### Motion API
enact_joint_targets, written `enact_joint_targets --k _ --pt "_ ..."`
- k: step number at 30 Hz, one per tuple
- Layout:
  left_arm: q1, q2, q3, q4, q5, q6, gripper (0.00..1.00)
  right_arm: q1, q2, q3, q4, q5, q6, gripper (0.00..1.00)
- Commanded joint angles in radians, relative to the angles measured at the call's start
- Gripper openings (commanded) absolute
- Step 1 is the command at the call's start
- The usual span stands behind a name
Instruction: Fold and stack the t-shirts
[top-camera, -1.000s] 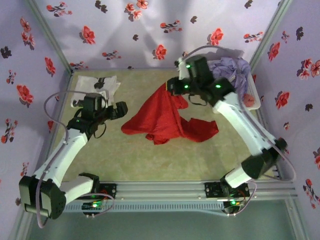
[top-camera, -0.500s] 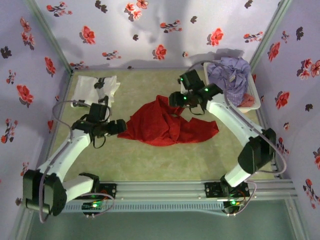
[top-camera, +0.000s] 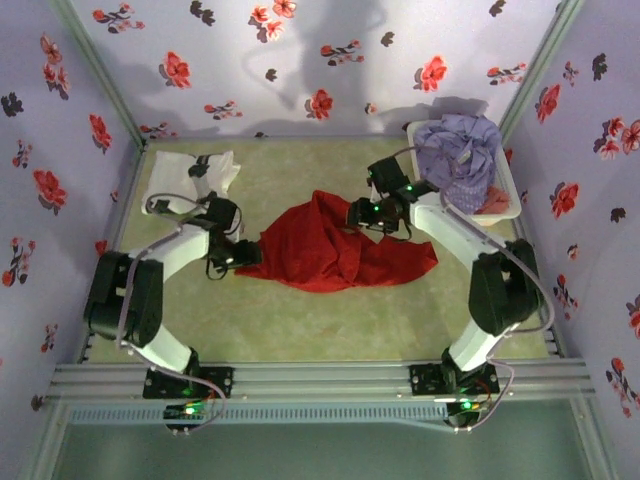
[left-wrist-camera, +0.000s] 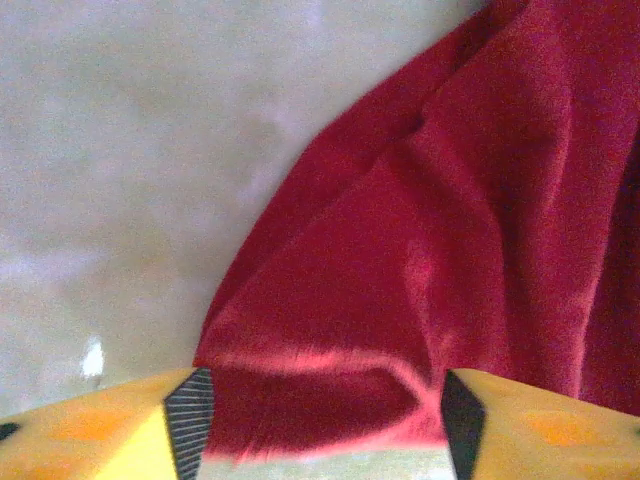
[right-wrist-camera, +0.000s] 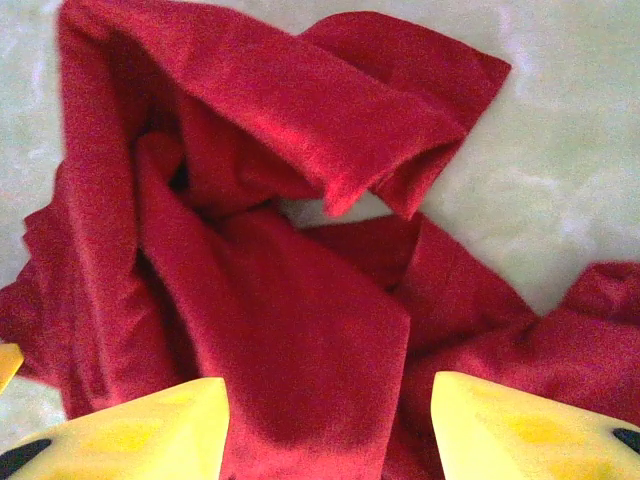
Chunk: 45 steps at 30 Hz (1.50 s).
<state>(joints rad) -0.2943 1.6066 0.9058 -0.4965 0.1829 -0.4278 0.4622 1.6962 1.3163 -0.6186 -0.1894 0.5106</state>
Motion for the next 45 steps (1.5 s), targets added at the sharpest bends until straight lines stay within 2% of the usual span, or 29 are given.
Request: enact_joint_targets --k 1,6,10,11,13,14,19,25,28,30,34,38,40,45 --pt "0.006 0.041 0.037 0.030 0.023 0.034 0.56 -0.024 0.086 0.063 0.077 -0.031 0.022 0.57" --pt "0.007 0.066 0.024 0.078 0.024 0.008 0.35 -0.040 0.245 0.167 0.092 -0.056 -0.008 0.55" --pt "0.007 0.070 0.027 0.095 0.020 0.001 0.13 -0.054 0.314 0.211 0.157 -0.141 0.009 0.44" --pt "0.007 0.069 0.032 0.093 0.020 0.003 0.09 -0.054 0.323 0.222 0.155 -0.141 0.010 0.37" --pt "0.008 0.060 0.061 0.066 0.010 0.010 0.00 -0.054 0.324 0.258 0.118 -0.123 0.007 0.07" --pt "0.009 0.051 0.084 0.041 -0.004 0.018 0.00 -0.054 0.317 0.278 0.092 -0.114 -0.007 0.00" --pt "0.054 -0.040 0.292 -0.134 -0.080 0.093 0.00 -0.056 0.207 0.427 -0.096 -0.036 -0.105 0.00" --pt "0.191 -0.161 0.623 -0.330 -0.105 0.161 0.00 -0.063 0.038 0.714 -0.355 0.117 -0.237 0.00" --pt "0.267 -0.233 0.707 -0.381 -0.106 0.173 0.00 -0.065 -0.075 0.754 -0.434 0.224 -0.260 0.00" --pt "0.316 -0.283 0.718 -0.413 -0.106 0.170 0.00 -0.064 -0.160 0.707 -0.454 0.253 -0.267 0.00" --pt "0.382 -0.363 0.663 -0.507 -0.068 0.155 0.00 -0.063 -0.386 0.424 -0.460 0.242 -0.192 0.00" --pt "0.380 -0.471 0.428 -0.484 0.018 0.112 0.00 -0.062 -0.607 0.008 -0.363 0.187 -0.003 0.00" --pt "0.375 -0.525 0.296 -0.461 0.051 0.079 0.00 -0.058 -0.678 -0.146 -0.319 0.140 0.080 0.00" --pt "0.339 -0.626 0.076 -0.398 0.086 0.010 0.00 -0.004 -0.756 -0.351 -0.258 0.114 0.182 0.00"
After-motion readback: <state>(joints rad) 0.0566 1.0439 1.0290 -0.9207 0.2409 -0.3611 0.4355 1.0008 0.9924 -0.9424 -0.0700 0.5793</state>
